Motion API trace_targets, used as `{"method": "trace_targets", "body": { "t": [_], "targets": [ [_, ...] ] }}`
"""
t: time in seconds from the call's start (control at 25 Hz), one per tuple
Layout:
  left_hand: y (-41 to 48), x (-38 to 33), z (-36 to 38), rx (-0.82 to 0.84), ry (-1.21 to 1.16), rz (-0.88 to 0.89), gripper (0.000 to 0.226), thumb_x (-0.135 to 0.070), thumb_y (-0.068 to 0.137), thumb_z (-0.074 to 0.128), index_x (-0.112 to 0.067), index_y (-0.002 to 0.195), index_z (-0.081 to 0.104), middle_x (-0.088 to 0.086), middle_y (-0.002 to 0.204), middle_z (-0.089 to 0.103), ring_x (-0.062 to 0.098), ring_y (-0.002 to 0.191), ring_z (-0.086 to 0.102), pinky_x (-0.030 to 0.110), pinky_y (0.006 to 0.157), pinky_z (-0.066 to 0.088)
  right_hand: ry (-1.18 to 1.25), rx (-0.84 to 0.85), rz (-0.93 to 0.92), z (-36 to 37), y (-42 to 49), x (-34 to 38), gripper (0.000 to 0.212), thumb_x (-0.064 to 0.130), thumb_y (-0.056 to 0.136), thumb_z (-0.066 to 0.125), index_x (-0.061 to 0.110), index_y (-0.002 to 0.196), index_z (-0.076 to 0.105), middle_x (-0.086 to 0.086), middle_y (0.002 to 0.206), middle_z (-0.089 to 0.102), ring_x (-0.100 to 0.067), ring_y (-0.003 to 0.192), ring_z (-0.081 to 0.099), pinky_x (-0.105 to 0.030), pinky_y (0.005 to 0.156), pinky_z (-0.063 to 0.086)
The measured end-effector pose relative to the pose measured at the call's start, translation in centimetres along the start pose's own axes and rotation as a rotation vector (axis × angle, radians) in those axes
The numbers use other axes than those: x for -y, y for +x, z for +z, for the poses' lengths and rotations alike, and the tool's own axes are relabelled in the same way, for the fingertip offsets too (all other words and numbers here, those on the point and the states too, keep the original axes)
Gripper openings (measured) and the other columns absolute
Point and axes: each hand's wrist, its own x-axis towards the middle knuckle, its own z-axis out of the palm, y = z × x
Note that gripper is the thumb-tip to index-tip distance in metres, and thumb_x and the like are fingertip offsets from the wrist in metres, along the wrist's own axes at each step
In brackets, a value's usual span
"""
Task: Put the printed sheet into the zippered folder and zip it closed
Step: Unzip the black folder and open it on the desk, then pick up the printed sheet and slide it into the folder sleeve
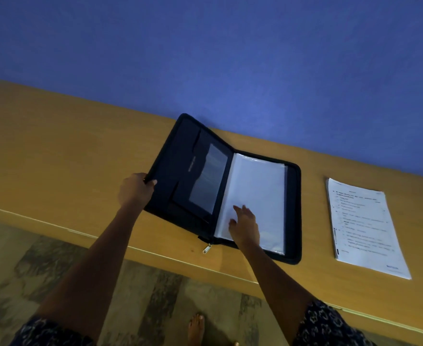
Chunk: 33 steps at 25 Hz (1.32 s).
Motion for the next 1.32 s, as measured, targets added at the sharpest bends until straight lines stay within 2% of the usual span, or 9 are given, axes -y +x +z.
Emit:
{"method": "trace_targets", "body": {
  "t": [0.08, 0.24, 0.4, 0.72, 0.88, 1.0, 1.12, 1.32],
  "targets": [
    [0.5, 1.1, 0.9, -0.006, 0.088, -0.001, 0.031, -0.024, 0.093, 0.057, -0.017, 0.123, 0.062, 0.016, 0.107, 0.068, 0.038, 0.098, 0.063, 0.037, 0.07, 0.046, -0.229, 0.058, 0.018, 0.3, 0.0, -2.4, 0.055, 0.026, 0.097, 0.049, 0.021, 0.148, 0.03, -0.009, 0.161, 0.018, -0.027, 0.149, 0.013, -0.045, 0.115, 0.029],
    [0.6, 3.2, 3.1, 0.069, 0.27, 0.077, 0.062, -0.004, 0.086, 0.055, -0.026, 0.142, 0.045, 0.008, 0.128, 0.062, 0.034, 0.108, 0.061, 0.042, 0.087, 0.047, -0.297, 0.058, -0.009, 0.8, -0.5, -4.3, 0.057, 0.034, 0.098, 0.046, 0.025, 0.149, 0.023, -0.008, 0.162, 0.011, -0.027, 0.15, 0.01, -0.046, 0.115, 0.028],
    [0.8, 4.2, 5.0, 0.141, 0.367, 0.094, 0.063, -0.007, 0.087, 0.056, -0.022, 0.146, 0.038, 0.005, 0.14, 0.052, 0.029, 0.121, 0.053, 0.044, 0.098, 0.04, -0.322, 0.02, -0.027, 1.0, -0.4, -4.2, 0.055, 0.035, 0.099, 0.044, 0.025, 0.149, 0.024, -0.007, 0.162, 0.013, -0.027, 0.149, 0.013, -0.044, 0.115, 0.029],
    [1.1, 4.7, 6.5, 0.238, 0.432, 0.101, 0.064, -0.014, 0.089, 0.054, -0.015, 0.149, 0.03, 0.004, 0.156, 0.031, 0.024, 0.138, 0.038, 0.045, 0.106, 0.036, -0.331, -0.007, -0.064, 1.2, -0.5, -4.8, 0.055, 0.038, 0.099, 0.041, 0.026, 0.15, 0.025, -0.006, 0.162, 0.014, -0.026, 0.15, 0.012, -0.043, 0.116, 0.027],
    [0.8, 4.1, 6.6, 0.206, 0.421, 0.082, 0.061, -0.013, 0.088, 0.054, -0.011, 0.146, 0.036, 0.007, 0.152, 0.038, 0.025, 0.136, 0.042, 0.046, 0.108, 0.035, -0.34, -0.004, -0.068, 1.2, -0.5, -4.9, 0.054, 0.038, 0.099, 0.041, 0.026, 0.15, 0.026, -0.006, 0.162, 0.015, -0.026, 0.15, 0.013, -0.042, 0.116, 0.027],
    [0.5, 2.8, 6.7, 0.117, 0.403, 0.085, 0.063, -0.014, 0.088, 0.053, -0.006, 0.147, 0.033, 0.009, 0.155, 0.033, 0.024, 0.144, 0.029, 0.049, 0.115, 0.024, -0.324, 0.0, -0.06, 0.9, -0.5, -4.7, 0.055, 0.04, 0.099, 0.043, 0.026, 0.149, 0.027, -0.005, 0.162, 0.016, -0.025, 0.149, 0.014, -0.042, 0.116, 0.028],
    [0.3, 0.4, 7.3, 0.07, 0.376, 0.199, 0.067, -0.017, 0.09, 0.05, -0.005, 0.15, 0.025, 0.012, 0.159, 0.025, 0.025, 0.149, 0.018, 0.049, 0.118, 0.018, -0.336, -0.013, -0.065, 0.4, -0.6, -5.0, 0.055, 0.04, 0.099, 0.041, 0.027, 0.15, 0.026, -0.006, 0.162, 0.015, -0.026, 0.15, 0.011, -0.043, 0.117, 0.025],
    [-2.1, -4.7, 10.0, 0.073, 0.333, 0.418, 0.064, -0.02, 0.091, 0.051, -0.006, 0.149, 0.028, 0.012, 0.158, 0.028, 0.026, 0.148, 0.019, 0.048, 0.12, 0.02, -0.336, -0.034, -0.001, -1.8, -1.9, -7.3, 0.055, 0.04, 0.1, 0.036, 0.024, 0.151, 0.023, -0.012, 0.162, 0.011, -0.03, 0.15, 0.005, -0.045, 0.119, 0.02]
  ]
}}
